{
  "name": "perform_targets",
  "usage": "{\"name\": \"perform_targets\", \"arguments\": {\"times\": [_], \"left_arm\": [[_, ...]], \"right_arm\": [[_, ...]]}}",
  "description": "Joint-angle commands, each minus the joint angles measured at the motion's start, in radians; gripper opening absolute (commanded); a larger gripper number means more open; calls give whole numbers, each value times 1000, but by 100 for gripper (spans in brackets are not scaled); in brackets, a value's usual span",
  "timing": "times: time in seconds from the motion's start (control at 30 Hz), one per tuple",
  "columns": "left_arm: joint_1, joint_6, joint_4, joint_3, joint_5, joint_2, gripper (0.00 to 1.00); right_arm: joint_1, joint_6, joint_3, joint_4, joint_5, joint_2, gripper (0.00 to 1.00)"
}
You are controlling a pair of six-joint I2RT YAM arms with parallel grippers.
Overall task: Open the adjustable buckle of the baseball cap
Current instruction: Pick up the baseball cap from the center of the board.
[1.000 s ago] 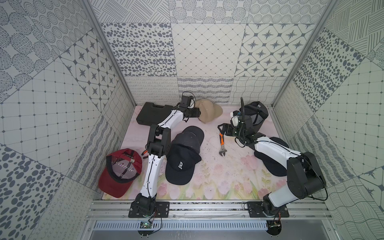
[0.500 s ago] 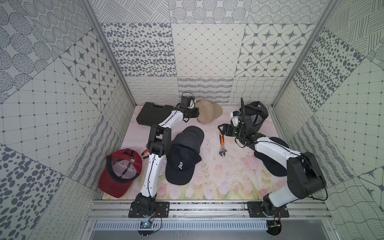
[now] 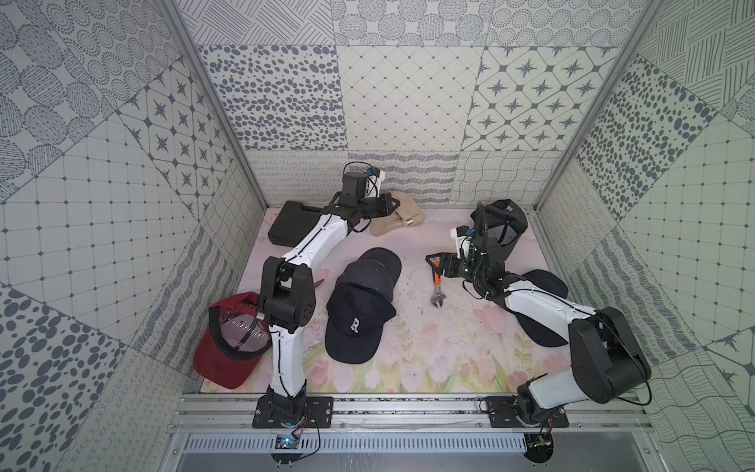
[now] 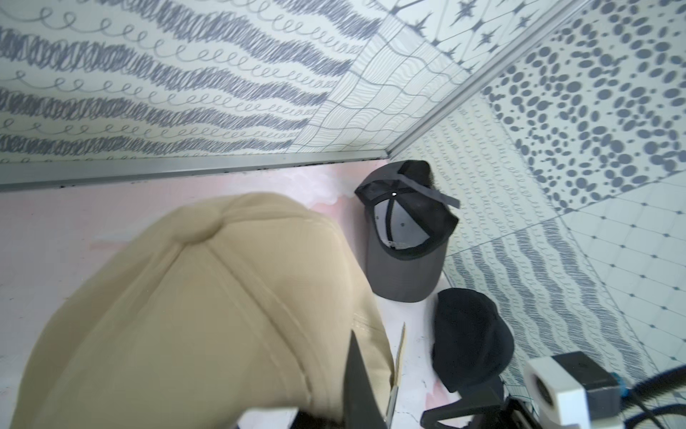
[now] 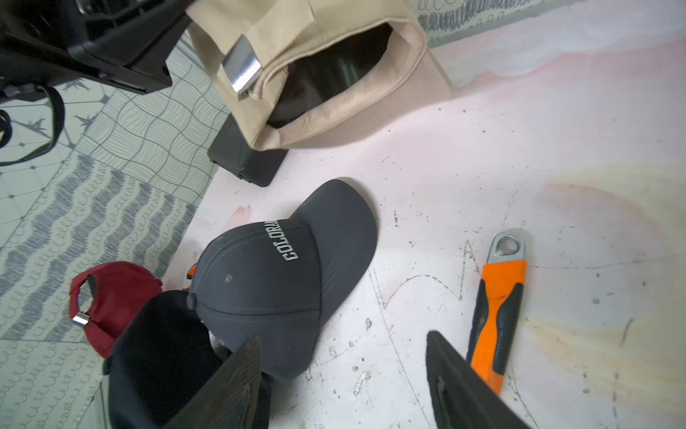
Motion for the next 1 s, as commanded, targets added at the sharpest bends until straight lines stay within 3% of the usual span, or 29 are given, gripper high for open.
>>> {"name": "perform_targets", "arguments": {"times": [0.0, 0.17, 0.37, 0.57, 0.73, 0.97], "left_arm": [[-40, -59, 120, -47, 64, -108, 0], [-78, -78, 157, -110, 39, -180, 0], [-105, -88, 174, -134, 31, -207, 0], [-120, -87, 174, -136, 43, -212, 0], [-131, -80, 181, -155, 39, -231, 0], [-140, -69, 178, -171, 38, -248, 0]], "right_arm": [[0, 55, -30, 103, -52, -78, 74], [0, 188, -64, 186, -50, -145, 80], [-3, 353, -53, 245, -62, -190, 74], [-31, 477, -85, 296, 26, -253, 77], [-74, 650, -102, 378, 51, -237, 74], [-102, 775, -110, 476, 86, -216, 73]]}}
